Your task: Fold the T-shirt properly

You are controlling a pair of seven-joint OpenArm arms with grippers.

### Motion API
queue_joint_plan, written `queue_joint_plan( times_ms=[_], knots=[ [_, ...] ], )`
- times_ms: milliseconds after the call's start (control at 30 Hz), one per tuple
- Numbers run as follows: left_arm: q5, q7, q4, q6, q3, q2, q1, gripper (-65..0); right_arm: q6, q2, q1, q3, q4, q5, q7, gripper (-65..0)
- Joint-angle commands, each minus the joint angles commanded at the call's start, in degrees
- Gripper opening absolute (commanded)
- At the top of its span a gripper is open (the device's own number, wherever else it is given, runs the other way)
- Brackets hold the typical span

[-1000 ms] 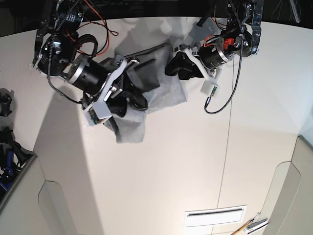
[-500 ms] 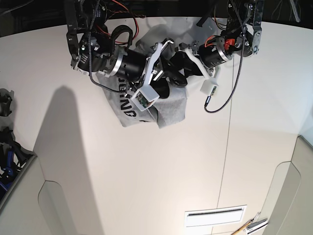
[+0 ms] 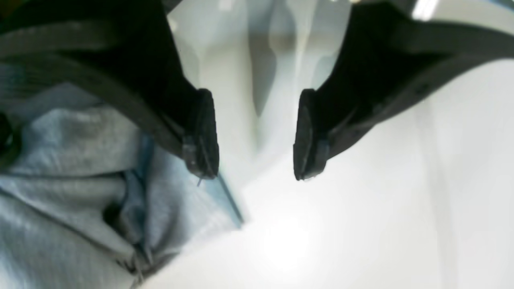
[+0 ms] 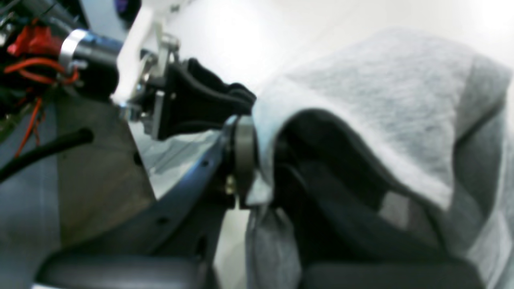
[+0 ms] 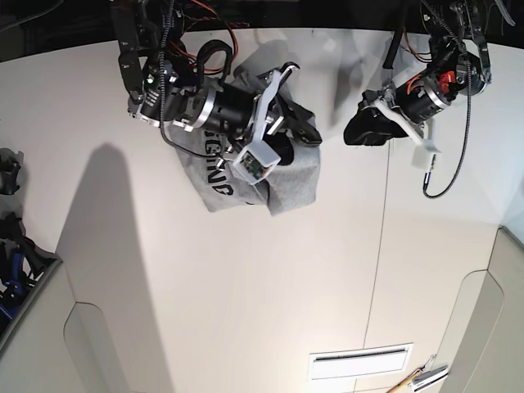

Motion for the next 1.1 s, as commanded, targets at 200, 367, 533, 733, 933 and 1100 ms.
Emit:
queue_joint_plan(
  times_ms=[200,367,533,733,933,1100],
  knots=[
    [-5.1,1.0,2.2,0.0,-5.5,-2.0,3.1,-31.5,-0.02,0.0,6.0,-13.2,-6.7,-7.7,2.4,-39.5],
    [-6.7,1.0,2.9,0.0,-9.1,-2.1,5.3,-31.5,-0.61,-0.1,11.3,-19.0,-7.1,-9.1,2.5,-39.5],
    [-9.6,2.6,2.9,0.0,-10.2,-2.1,6.2,-31.5,-0.76,-0.8,12.7,-17.0,-7.0,-9.2,2.5,-39.5],
    [-16.4,5.5,2.9,0.0,-10.2,-2.1,6.2,-31.5,-2.19,-1.4,12.7,-6.3,-7.0,-7.9,0.5,-39.5],
    [-16.7,5.7,2.9,0.0,-10.2,-2.1,6.2,-31.5,-2.10,-0.8,11.1,0.6,-9.0,-3.3,-0.7,-39.9],
    [-16.7,5.7,2.9,0.0,-10.2,-2.1,6.2,-31.5,-2.12,-0.9,10.8,0.6,-20.0,-3.5,9.0,-65.0]
  ],
)
